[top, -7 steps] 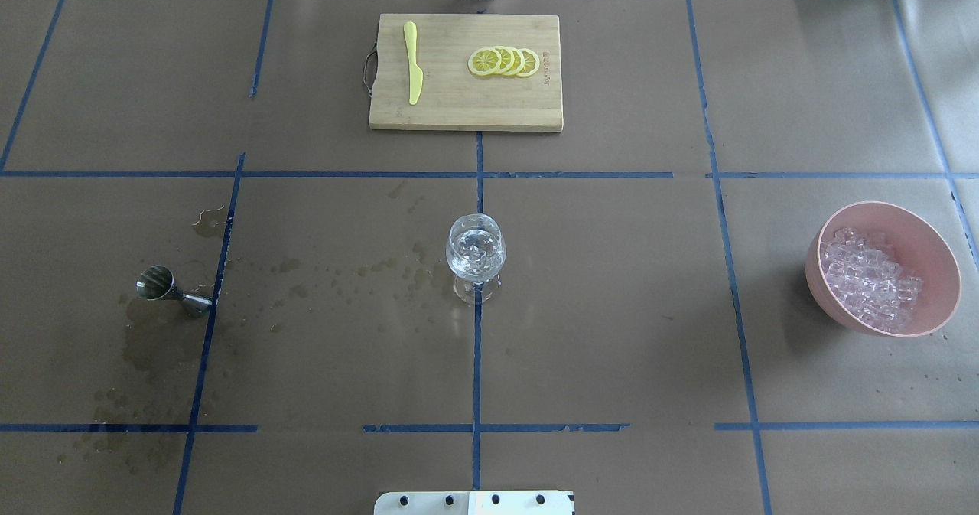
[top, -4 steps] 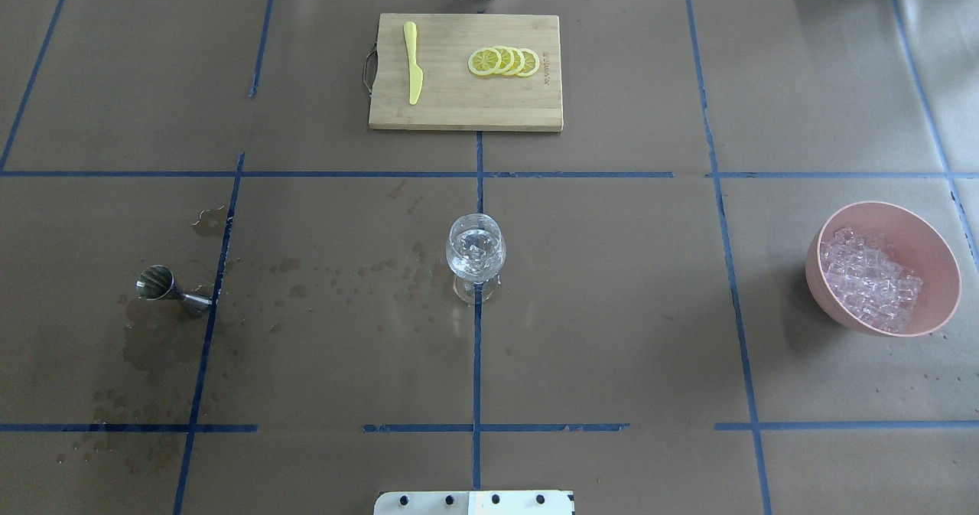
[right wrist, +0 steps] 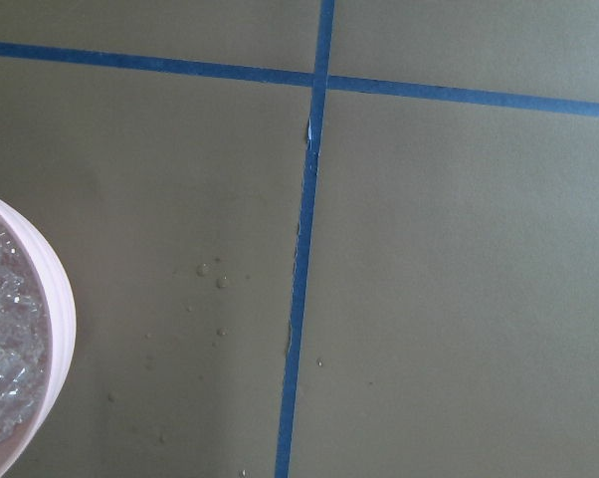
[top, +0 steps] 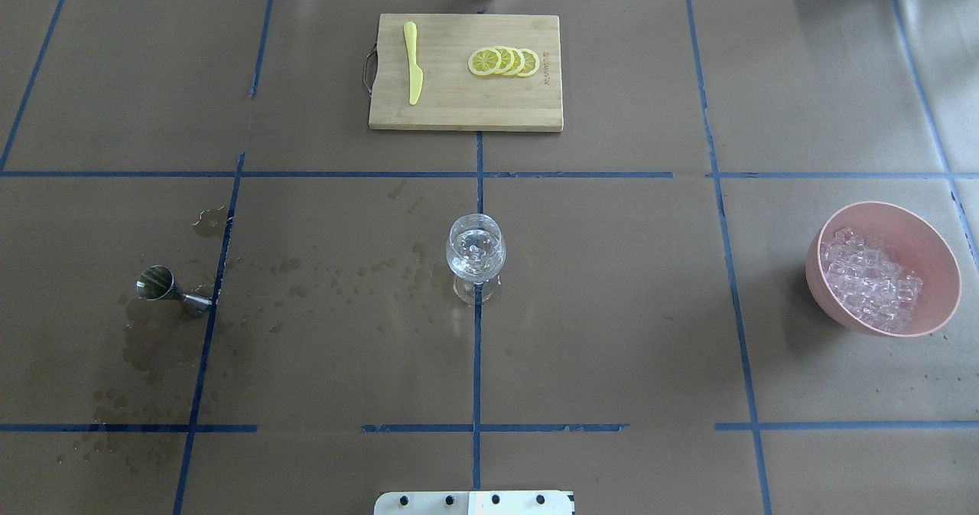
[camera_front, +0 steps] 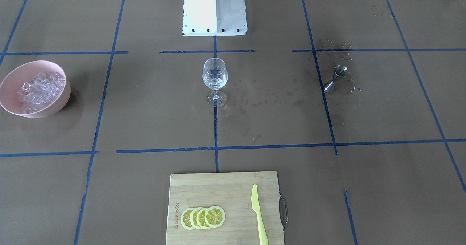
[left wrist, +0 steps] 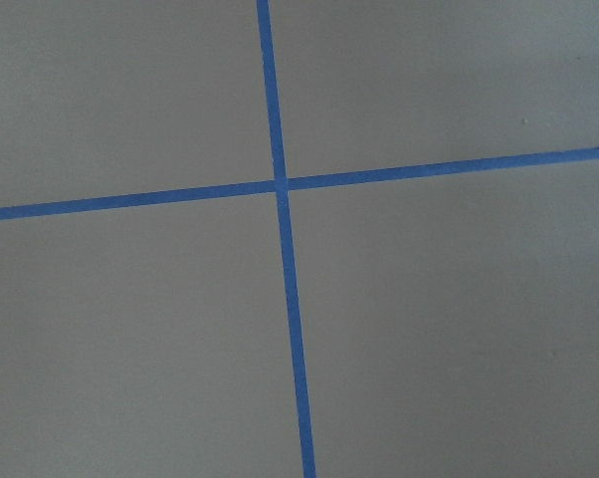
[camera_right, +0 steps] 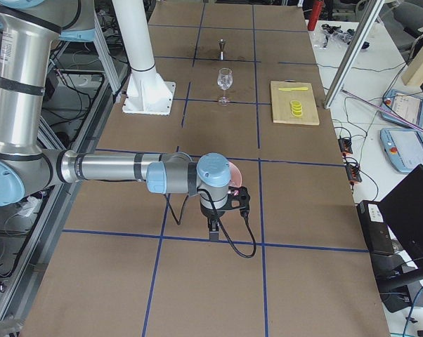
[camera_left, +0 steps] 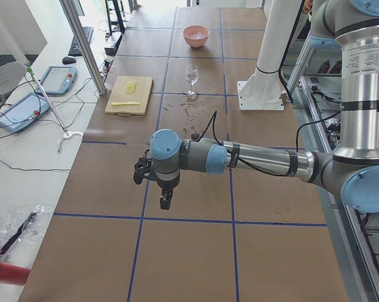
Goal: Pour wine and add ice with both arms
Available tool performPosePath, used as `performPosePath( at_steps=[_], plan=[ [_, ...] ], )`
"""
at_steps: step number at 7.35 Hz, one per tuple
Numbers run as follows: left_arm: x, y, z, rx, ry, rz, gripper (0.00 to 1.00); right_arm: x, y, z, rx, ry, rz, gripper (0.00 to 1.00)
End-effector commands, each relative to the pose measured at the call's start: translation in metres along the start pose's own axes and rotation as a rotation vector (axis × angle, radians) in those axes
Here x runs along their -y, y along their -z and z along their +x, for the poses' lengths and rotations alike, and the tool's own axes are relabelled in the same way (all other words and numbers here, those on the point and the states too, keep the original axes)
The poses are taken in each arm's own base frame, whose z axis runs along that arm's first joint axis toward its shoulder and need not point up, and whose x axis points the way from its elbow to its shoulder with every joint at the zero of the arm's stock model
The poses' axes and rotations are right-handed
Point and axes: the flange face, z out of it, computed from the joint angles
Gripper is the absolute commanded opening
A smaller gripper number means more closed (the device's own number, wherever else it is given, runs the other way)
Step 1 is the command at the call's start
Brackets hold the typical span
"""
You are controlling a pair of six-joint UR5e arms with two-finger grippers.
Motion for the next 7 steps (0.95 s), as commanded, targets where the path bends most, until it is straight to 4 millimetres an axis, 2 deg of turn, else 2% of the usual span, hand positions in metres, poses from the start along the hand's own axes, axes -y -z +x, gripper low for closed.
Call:
performPosePath(
  at_steps=[1, 4, 7],
  plan=[
    [0.0014, 0.0005, 0.0004, 0.001, -0.002, 0.001, 1.0, 0.0, -0.0013, 0.0005, 0.0, -0.001, -0.002, 1.0],
    [0.0023, 0.0, 0.0009, 0.001, -0.003, 0.001, 1.0, -0.0013, -0.0096, 0.0077, 0.002, -0.012, -0.017, 1.0],
    [0.0033, 0.0011, 0.0021, 0.0, -0.009, 0.005, 1.0, -0.0007, -0.0097, 0.0078, 0.004, -0.012, -0.017, 1.0]
  ],
)
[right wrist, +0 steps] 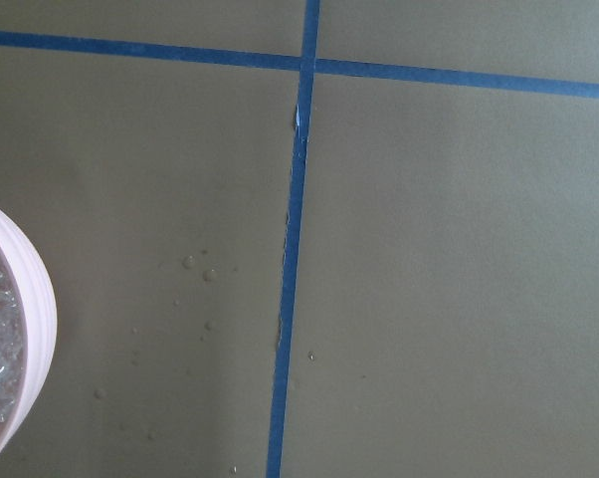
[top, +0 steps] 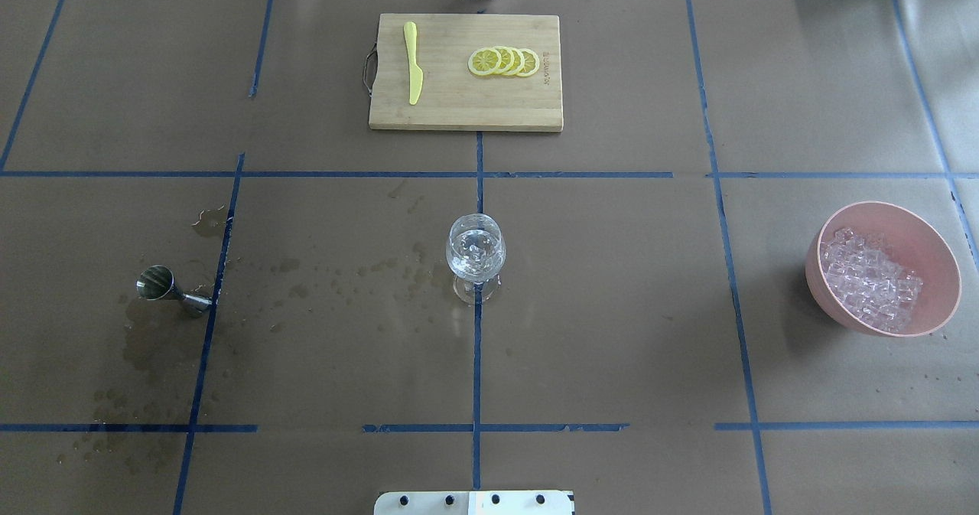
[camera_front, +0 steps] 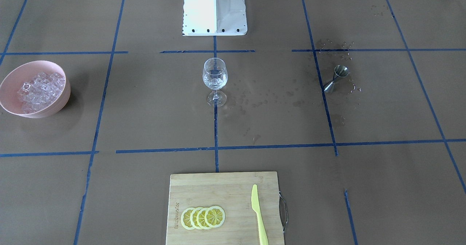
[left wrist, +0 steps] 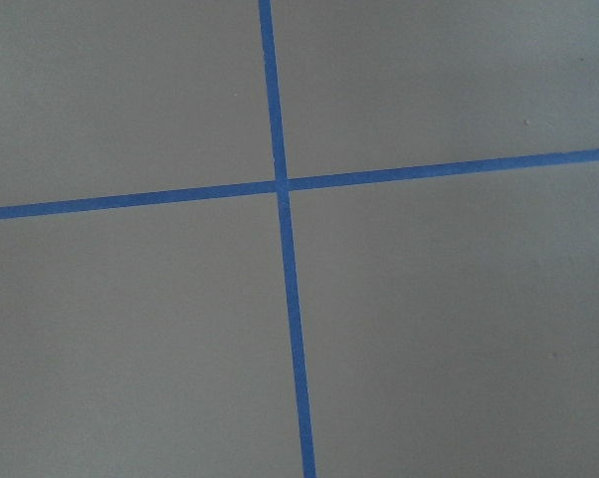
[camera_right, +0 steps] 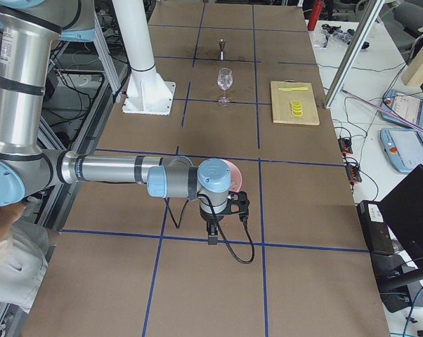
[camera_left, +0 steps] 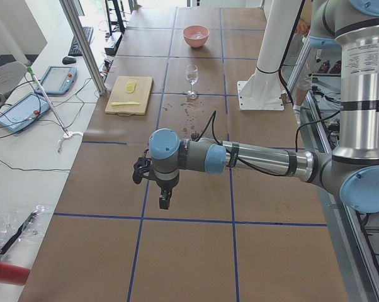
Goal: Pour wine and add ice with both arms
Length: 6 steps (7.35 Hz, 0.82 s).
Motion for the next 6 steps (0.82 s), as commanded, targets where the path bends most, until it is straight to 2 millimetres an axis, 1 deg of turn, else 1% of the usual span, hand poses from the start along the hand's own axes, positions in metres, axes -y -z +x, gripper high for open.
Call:
performPosePath(
  at_steps=[1, 4, 6],
  plan=[
    [0.0008, 0.0013, 0.0014, 0.0, -0.002, 0.004, 1.0, 0.0004, 0.0002, 0.0006, 0.0, -0.001, 0.001, 1.0],
    [0.0008, 0.0013, 0.0014, 0.0, -0.004, 0.004, 1.0, 0.0012, 0.0003, -0.0002, 0.0, 0.0, 0.001, 1.0],
    [0.001, 0.0024, 0.0025, 0.0, -0.006, 0.006, 1.0, 0.0052, 0.0027, -0.002, -0.003, 0.012, 0.009, 1.0]
  ],
)
